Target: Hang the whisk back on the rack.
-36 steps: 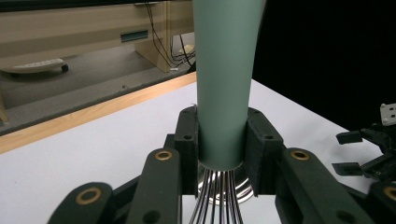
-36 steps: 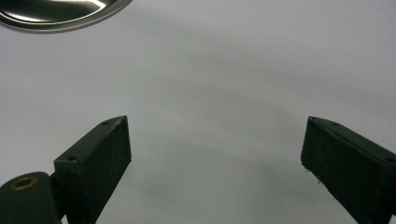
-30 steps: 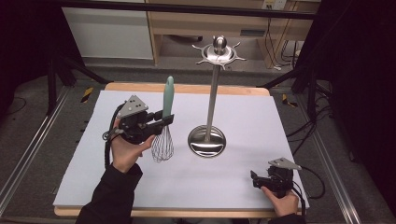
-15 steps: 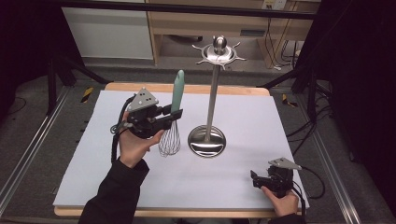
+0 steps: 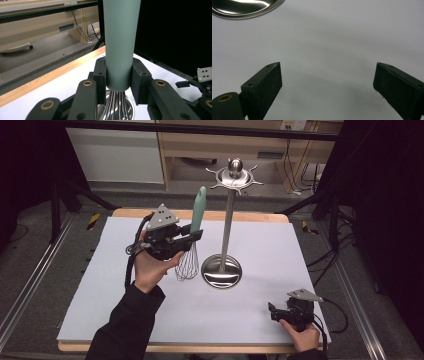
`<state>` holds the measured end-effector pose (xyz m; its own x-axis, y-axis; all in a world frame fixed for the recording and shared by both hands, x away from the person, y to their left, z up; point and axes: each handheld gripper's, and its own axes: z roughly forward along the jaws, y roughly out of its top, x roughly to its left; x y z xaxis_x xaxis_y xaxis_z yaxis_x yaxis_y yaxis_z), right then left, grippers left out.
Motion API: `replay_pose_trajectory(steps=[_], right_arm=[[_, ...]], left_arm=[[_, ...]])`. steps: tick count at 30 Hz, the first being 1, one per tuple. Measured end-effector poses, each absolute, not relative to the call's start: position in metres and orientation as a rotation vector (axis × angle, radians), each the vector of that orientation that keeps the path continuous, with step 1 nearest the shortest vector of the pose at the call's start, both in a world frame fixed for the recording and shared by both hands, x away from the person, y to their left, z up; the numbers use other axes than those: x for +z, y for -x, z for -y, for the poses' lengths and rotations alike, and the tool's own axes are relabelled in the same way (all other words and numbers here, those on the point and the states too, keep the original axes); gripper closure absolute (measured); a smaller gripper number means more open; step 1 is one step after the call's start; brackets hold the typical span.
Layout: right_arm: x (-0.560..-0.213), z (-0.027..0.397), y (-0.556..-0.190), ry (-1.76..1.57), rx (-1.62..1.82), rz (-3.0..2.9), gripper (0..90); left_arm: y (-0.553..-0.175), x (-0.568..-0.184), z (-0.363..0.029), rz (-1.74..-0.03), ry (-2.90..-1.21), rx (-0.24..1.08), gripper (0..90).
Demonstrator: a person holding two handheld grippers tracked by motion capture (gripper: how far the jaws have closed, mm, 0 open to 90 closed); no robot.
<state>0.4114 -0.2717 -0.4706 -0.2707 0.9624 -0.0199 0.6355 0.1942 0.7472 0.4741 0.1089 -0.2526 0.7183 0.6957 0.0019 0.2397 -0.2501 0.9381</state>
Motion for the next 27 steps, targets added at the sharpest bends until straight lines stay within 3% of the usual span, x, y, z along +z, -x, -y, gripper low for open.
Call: replay_pose_trajectory(steps=[27], right_arm=[[-0.469, 0.272, -0.411, -1.487, 0.885, -1.983, 8.8]], left_arm=[[-0.49, -0.241, -0.088, -0.752, -1.873, 0.531, 68.8]])
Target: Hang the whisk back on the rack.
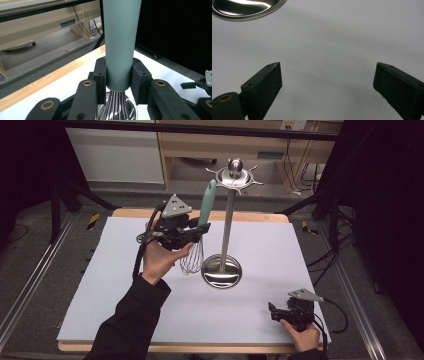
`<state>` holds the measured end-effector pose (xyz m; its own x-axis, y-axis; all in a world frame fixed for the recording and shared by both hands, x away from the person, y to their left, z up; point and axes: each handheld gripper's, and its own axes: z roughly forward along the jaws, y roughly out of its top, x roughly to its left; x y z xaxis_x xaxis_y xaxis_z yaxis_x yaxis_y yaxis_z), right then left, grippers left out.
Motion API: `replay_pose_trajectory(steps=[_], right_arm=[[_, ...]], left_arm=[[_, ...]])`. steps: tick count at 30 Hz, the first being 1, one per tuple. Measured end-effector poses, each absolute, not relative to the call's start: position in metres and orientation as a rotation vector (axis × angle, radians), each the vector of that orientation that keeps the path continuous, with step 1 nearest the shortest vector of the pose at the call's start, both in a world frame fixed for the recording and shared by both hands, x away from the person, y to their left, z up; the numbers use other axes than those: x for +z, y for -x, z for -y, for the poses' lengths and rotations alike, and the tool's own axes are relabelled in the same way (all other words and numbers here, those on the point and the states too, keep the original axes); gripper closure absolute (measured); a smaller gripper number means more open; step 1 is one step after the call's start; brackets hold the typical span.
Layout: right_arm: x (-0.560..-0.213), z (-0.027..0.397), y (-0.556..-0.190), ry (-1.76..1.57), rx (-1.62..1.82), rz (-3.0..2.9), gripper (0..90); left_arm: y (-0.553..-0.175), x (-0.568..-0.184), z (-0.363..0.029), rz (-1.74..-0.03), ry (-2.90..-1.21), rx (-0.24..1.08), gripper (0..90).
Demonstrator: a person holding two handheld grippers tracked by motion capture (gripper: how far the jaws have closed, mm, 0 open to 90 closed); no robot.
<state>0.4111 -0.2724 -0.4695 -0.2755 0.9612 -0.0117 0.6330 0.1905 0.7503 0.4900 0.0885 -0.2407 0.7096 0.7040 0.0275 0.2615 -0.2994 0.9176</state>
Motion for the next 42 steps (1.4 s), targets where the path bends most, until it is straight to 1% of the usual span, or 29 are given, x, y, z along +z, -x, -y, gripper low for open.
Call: replay_pose_trajectory(steps=[21, 36, 40, 42], right_arm=[[-0.47, 0.272, -0.411, -1.49, 0.89, -1.988, 8.8], [-0.47, 0.272, -0.411, -1.499, 0.894, -1.987, 8.8], [-0.47, 0.271, -0.411, -1.503, 0.892, -1.986, 8.8], [-0.471, 0.271, -0.411, -1.503, 0.889, -1.988, 8.8]], left_arm=[[-0.506, -0.248, -0.071, -0.755, -1.865, 0.525, 68.7], [-0.515, -0.259, -0.062, -0.729, -1.804, 0.574, 68.2], [-0.514, -0.261, -0.062, -0.725, -1.805, 0.582, 67.7], [-0.514, -0.264, -0.062, -0.72, -1.811, 0.585, 65.3]])
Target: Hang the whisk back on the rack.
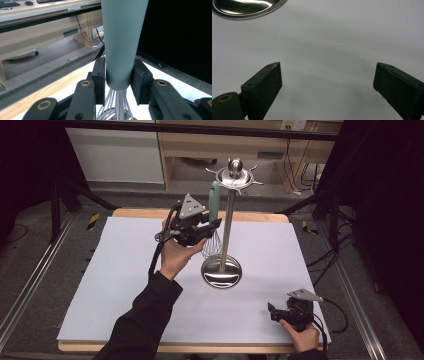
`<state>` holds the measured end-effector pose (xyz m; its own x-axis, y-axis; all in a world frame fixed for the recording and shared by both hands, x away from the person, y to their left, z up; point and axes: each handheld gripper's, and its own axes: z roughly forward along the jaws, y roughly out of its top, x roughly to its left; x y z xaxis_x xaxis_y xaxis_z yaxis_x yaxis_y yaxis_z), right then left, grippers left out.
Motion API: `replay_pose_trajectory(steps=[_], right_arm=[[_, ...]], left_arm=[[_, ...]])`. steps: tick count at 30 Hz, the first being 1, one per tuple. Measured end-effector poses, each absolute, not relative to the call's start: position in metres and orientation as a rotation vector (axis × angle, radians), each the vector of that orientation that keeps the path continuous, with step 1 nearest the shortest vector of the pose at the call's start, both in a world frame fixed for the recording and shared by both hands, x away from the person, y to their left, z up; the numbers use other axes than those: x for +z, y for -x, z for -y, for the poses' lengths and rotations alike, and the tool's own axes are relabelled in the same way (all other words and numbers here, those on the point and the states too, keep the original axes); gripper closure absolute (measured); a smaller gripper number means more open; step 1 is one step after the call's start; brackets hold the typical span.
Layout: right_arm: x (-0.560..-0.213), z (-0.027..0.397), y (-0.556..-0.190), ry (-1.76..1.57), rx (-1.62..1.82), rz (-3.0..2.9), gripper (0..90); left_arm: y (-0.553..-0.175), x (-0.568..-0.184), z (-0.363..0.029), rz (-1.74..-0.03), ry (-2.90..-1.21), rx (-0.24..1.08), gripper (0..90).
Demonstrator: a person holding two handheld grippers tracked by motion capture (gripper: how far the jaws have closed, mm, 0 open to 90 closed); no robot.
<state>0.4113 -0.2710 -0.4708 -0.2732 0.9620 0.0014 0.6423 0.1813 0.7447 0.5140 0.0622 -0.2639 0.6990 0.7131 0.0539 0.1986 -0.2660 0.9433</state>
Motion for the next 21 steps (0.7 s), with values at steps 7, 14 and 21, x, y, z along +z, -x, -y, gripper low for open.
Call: replay_pose_trajectory(steps=[7, 14, 21], right_arm=[[-0.471, 0.272, -0.411, -1.498, 0.887, -1.992, 8.8], [-0.471, 0.273, -0.411, -1.497, 0.888, -1.99, 8.8], [-0.471, 0.273, -0.41, -1.504, 0.888, -1.986, 8.8]], left_arm=[[-0.514, -0.27, -0.066, -0.722, -1.801, 0.595, 56.1], [-0.507, -0.275, -0.074, -0.71, -1.792, 0.605, 46.4], [-0.501, -0.283, -0.086, -0.728, -1.791, 0.596, 42.0]])
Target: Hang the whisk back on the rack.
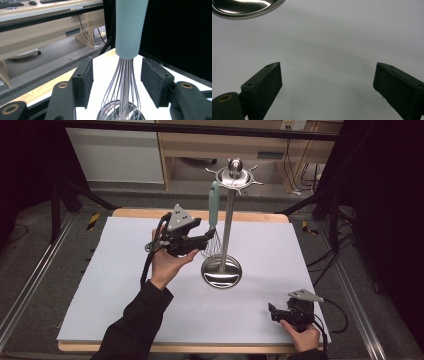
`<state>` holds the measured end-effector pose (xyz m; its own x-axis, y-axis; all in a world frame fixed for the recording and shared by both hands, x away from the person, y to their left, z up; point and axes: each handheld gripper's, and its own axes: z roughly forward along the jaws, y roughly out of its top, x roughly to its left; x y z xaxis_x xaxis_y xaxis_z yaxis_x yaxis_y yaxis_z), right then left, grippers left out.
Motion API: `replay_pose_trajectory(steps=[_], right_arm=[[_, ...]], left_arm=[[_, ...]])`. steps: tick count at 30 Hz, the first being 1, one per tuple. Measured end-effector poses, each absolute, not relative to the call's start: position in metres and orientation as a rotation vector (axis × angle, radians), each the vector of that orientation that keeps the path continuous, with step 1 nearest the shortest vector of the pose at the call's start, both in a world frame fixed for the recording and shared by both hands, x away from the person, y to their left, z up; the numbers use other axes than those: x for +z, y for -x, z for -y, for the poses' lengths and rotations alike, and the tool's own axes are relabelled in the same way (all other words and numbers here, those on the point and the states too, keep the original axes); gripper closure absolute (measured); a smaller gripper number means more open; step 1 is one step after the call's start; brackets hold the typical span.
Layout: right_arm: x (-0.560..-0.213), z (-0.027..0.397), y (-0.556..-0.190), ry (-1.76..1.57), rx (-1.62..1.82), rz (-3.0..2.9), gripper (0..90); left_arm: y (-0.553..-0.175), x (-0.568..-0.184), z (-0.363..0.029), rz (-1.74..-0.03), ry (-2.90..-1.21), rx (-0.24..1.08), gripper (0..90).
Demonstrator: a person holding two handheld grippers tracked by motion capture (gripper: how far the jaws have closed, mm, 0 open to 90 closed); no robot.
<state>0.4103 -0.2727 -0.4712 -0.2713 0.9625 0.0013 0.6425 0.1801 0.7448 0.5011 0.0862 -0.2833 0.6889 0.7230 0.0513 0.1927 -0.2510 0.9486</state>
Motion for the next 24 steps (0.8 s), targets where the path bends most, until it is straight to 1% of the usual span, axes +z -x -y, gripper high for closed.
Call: replay_pose_trajectory(steps=[4, 24], right_arm=[[-0.471, 0.273, -0.41, -1.503, 0.889, -1.985, 8.8], [-0.471, 0.275, -0.409, -1.504, 0.89, -1.973, 8.5]], left_arm=[[-0.497, -0.292, -0.093, -0.738, -1.806, 0.59, 40.1], [-0.481, -0.351, -0.133, -0.812, -1.831, 0.573, 37.0]])
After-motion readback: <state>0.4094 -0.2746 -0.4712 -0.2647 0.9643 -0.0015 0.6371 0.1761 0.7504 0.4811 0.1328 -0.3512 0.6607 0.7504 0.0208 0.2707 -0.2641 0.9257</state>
